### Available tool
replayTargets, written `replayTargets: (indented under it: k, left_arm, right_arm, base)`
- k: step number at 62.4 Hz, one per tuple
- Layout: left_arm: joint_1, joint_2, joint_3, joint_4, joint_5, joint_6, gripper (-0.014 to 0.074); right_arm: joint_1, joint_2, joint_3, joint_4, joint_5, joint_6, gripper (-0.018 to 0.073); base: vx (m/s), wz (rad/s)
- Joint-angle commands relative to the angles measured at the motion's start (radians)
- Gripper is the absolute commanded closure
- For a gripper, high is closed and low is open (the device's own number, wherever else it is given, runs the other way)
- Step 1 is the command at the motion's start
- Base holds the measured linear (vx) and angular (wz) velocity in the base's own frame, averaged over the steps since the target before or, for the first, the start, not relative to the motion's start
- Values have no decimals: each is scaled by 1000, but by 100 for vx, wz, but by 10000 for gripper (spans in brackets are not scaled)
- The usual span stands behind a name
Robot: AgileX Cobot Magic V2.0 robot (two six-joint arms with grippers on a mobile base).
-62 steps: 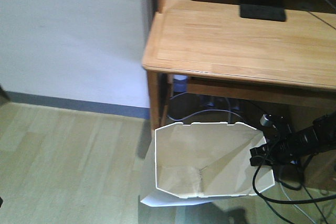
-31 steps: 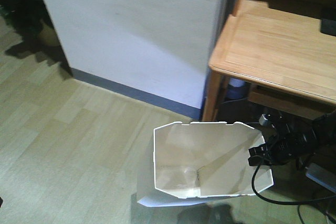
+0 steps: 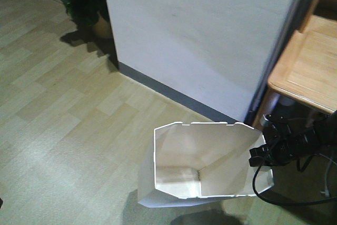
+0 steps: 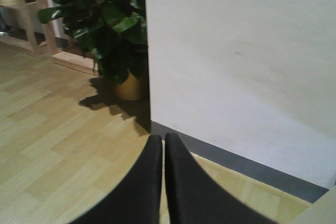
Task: Move trash bin to bedside with robot
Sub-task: 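Drive backward and turn away from the desk holding the bin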
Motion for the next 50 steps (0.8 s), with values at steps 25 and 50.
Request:
replayTargets:
  k: [25,50]
  left_arm:
    - [-6,-14,19,-3,-69,-4,602]
    - [-6,-14,19,-3,-69,-4,602]
  right_arm:
    - [-2,-71,-8,43,230,-5,564]
    - [-2,-71,-8,43,233,-5,564]
  base:
    - [10,40]
    - [12,46]
